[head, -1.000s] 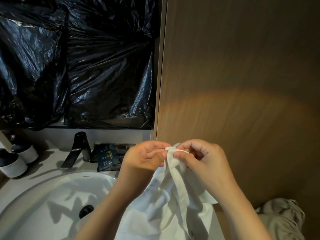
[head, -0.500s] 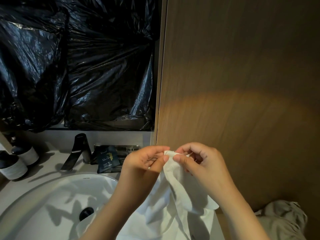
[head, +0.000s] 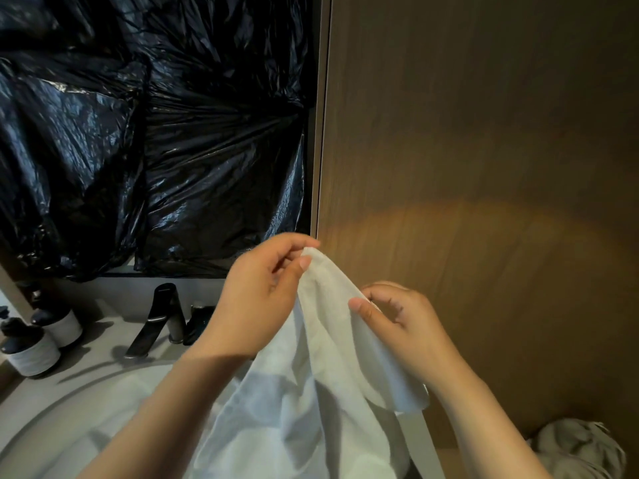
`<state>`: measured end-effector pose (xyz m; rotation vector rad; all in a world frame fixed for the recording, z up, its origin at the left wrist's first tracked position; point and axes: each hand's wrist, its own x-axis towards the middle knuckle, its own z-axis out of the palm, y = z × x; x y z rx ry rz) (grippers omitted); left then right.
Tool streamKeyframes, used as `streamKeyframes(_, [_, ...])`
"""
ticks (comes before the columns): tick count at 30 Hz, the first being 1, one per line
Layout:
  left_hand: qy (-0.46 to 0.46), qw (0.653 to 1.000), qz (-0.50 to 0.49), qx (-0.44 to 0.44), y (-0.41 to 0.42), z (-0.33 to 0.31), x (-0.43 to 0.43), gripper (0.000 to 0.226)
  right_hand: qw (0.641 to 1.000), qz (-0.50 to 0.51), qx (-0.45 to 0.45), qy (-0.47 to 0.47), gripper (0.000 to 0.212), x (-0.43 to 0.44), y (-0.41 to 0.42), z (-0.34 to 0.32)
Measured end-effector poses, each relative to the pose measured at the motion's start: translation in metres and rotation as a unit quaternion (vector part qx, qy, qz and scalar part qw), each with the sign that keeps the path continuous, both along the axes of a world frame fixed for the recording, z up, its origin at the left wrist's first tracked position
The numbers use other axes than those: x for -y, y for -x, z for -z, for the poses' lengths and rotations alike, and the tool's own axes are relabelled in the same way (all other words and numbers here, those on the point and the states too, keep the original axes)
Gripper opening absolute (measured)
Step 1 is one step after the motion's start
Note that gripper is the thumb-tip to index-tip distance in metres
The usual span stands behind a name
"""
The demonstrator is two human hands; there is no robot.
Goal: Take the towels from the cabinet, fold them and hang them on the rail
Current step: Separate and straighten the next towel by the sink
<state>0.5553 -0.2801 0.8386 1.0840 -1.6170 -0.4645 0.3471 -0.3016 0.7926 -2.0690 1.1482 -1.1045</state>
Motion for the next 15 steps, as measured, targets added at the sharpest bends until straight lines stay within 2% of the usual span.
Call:
streamKeyframes(4, [0.028, 0.999, -0.018, 0.020, -0.004, -0.015, 0.012, 0.025, 1.000, 0.005, -0.020, -0.002, 0.022, 0.008, 0.008, 0.010])
streamKeyframes(11, [0.033, 0.998, -0.055, 0.025, -0.014, -0.024, 0.028, 0.025, 0.993, 0.031, -0.048, -0.103, 0.027, 0.012, 0.020, 0.036])
streamKeyframes(15, [0.028, 0.997, -0.069, 0.024, -0.019, -0.021, 0.036, 0.021, 0.991, 0.048, -0.078, -0.093, 0.036, 0.012, 0.029, 0.050])
